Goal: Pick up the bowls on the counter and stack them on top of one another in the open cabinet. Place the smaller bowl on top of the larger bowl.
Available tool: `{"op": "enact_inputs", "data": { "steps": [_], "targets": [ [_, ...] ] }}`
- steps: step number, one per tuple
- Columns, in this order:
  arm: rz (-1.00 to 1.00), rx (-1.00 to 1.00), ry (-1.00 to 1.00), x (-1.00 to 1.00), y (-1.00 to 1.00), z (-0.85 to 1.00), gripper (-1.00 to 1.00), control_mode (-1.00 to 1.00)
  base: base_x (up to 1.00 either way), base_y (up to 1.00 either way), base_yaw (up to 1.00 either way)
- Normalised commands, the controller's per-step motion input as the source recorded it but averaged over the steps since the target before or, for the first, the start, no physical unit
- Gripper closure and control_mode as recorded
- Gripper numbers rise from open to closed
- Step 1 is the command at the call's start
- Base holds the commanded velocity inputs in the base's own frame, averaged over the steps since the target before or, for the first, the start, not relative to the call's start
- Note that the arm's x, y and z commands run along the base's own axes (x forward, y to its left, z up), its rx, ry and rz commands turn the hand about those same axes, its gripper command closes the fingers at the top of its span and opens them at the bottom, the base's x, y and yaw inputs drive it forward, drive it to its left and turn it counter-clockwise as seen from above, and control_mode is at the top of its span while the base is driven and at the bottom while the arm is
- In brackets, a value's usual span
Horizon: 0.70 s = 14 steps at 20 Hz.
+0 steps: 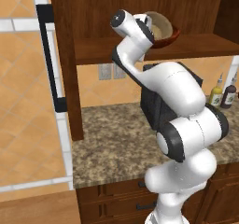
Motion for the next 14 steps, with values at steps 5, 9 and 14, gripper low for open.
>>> {"op": "enact_inputs", "data": {
  "steps": [5, 9, 14],
  "targets": [
    [0.00, 0.00, 0.00, 0.45, 0.00, 0.00, -1.00, -1.00, 0.00, 0.00, 0.00],
    [0.00, 0.00, -0.05, -0.63, 0.00, -0.01, -1.00, -1.00, 0.00, 0.00, 0.00],
    [0.00, 0.00, -0.10, -1.00, 0.26, -0.16, -1.00, -1.00, 0.00, 0.00, 0.00]
  ]
}}
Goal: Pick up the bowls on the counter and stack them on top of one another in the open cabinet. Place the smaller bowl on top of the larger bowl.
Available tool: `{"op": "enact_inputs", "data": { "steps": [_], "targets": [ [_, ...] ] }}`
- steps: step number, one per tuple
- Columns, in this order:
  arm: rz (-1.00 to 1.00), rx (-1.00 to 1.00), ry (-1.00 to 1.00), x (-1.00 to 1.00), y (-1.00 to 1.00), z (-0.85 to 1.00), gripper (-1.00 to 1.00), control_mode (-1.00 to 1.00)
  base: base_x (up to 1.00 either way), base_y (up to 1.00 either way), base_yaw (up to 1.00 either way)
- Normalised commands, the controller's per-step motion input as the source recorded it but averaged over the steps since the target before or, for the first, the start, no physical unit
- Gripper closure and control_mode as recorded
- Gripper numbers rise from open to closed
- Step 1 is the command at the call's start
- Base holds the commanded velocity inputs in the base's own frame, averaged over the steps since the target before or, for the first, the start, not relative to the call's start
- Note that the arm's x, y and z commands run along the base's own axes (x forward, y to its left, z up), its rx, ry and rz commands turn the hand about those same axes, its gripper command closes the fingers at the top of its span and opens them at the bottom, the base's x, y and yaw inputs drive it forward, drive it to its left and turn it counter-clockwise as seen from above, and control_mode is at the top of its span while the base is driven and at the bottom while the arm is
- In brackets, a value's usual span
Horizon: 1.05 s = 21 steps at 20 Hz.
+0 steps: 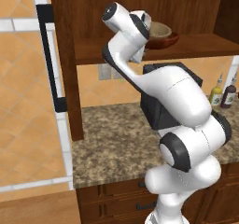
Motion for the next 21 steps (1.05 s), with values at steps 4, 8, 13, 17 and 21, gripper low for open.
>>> {"op": "enact_inputs", "data": {
  "steps": [4, 8, 13, 17, 21],
  "targets": [
    [0.00, 0.00, -0.13, -1.00, 0.21, -0.84, -1.00, -1.00, 0.00, 0.00, 0.00],
    [0.00, 0.03, -0.02, -1.00, -0.75, -1.00, -1.00, -1.00, 0.00, 0.00, 0.00],
    [0.00, 0.03, -0.01, -1.00, -0.95, -1.00, -1.00, -1.00, 0.00, 0.00, 0.00],
    [0.03, -0.41, 0.00, -0.60, -0.14, -1.00, -1.00, -1.00, 0.00, 0.00, 0.00],
    [0.04, -0.74, -0.02, -0.13, 0.10, -1.00, -1.00, -1.00, 0.00, 0.00, 0.00]
  ]
}}
